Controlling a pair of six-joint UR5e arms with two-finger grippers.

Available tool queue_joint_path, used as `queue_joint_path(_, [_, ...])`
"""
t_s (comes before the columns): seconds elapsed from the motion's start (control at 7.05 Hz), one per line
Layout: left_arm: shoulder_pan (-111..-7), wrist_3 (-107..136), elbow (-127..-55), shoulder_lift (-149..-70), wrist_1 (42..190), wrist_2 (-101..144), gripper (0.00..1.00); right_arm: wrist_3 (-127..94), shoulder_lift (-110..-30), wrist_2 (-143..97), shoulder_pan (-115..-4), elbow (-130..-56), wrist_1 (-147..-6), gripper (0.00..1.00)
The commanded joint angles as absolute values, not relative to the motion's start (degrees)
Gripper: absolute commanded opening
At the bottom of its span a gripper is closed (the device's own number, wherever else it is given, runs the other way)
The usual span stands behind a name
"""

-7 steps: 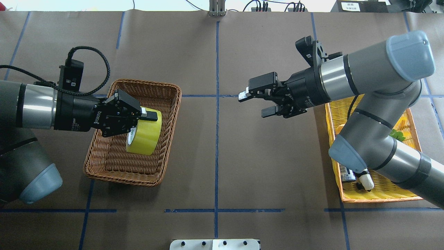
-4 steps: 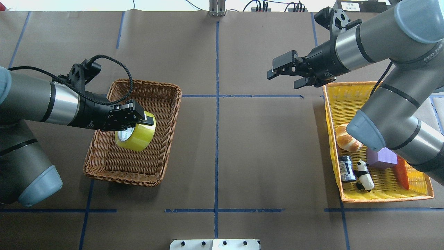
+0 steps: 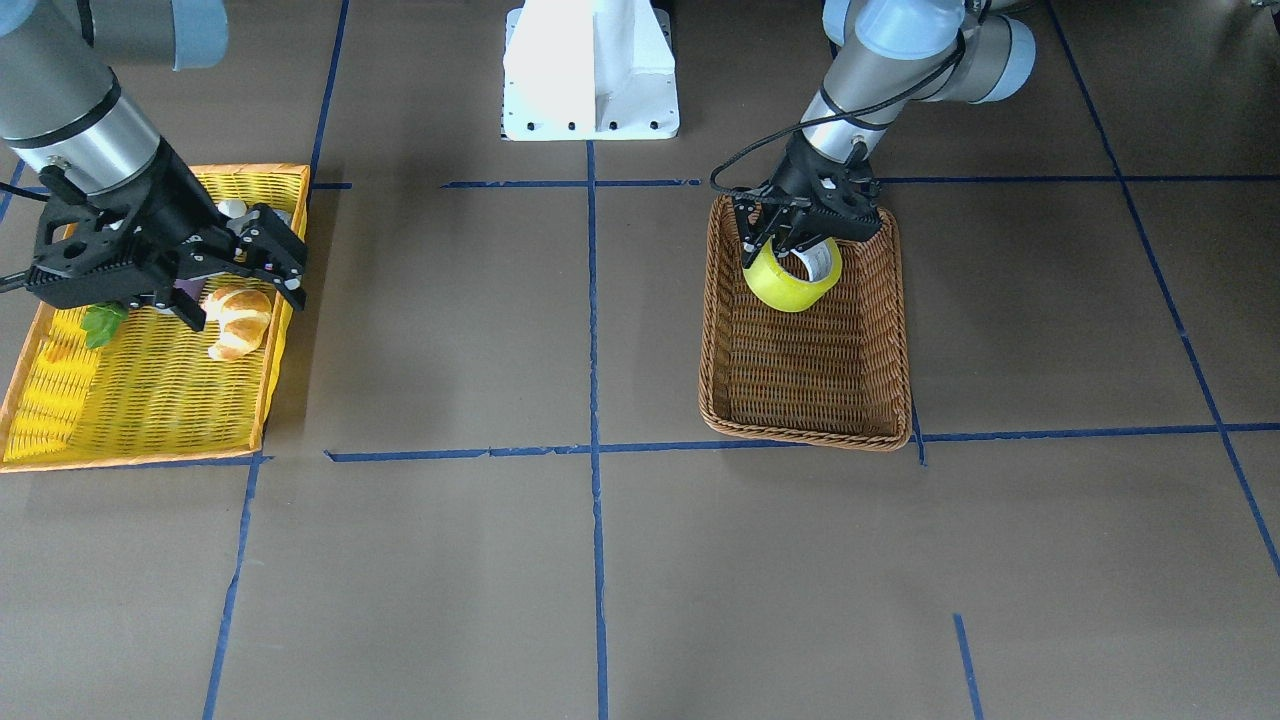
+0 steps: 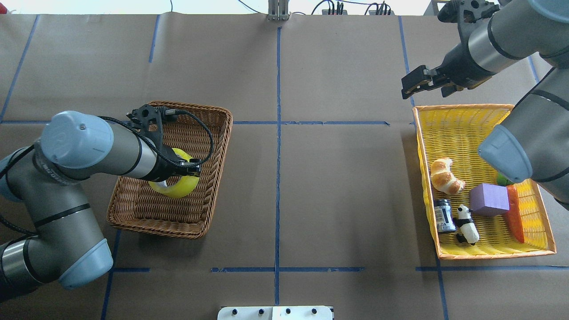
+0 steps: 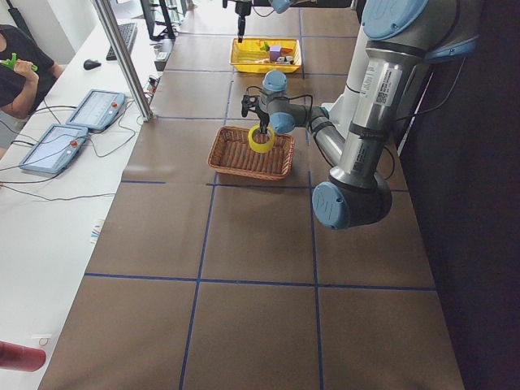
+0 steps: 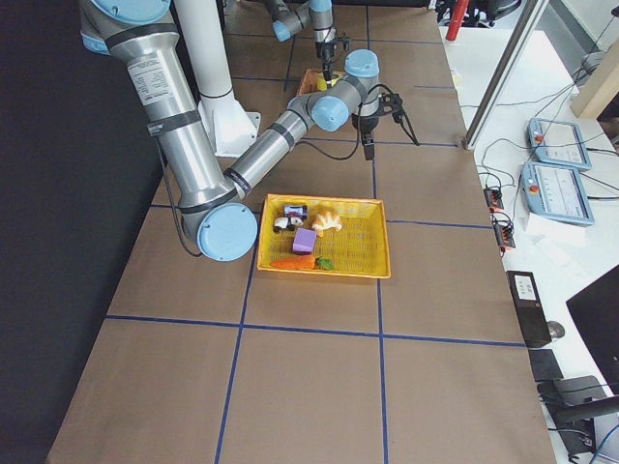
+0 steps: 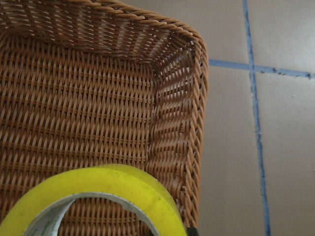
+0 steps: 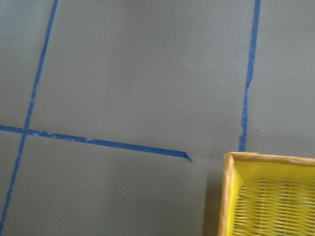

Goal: Move tape to another basket

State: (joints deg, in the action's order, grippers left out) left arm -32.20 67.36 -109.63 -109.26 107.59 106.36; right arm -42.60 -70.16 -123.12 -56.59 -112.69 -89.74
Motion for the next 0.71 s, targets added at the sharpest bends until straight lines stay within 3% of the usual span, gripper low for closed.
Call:
queue_joint_path(0.0, [-31.6, 58.7, -108.3, -110.7, 99.4, 101.3, 0.03, -34.2, -75.9, -123.7, -59.9, -114.5, -90.5, 1.00])
queue_joint_path(0.14, [-31.6, 57.9, -106.1, -111.7, 99.4, 99.9, 0.09, -31.0, -78.1, -124.7, -61.9, -114.9, -90.5, 1.00])
queue_joint_path(0.28, [-31.7, 57.9, -104.3, -112.8, 99.3, 98.8, 0.82, -28.3, -79.8, -125.5, -63.9, -114.8, -90.5, 1.00])
queue_joint_path(0.43, [-31.6, 57.9, -104.1, -112.9, 99.4, 96.4, 1.00, -24.4, -81.2, -125.6, -65.5, -114.6, -90.5, 1.00])
queue_joint_path(0.57, [-31.6, 57.8, -104.6, -112.8, 99.1, 96.2, 1.00, -22.6, -82.2, -125.7, -66.9, -114.4, -90.6, 1.00])
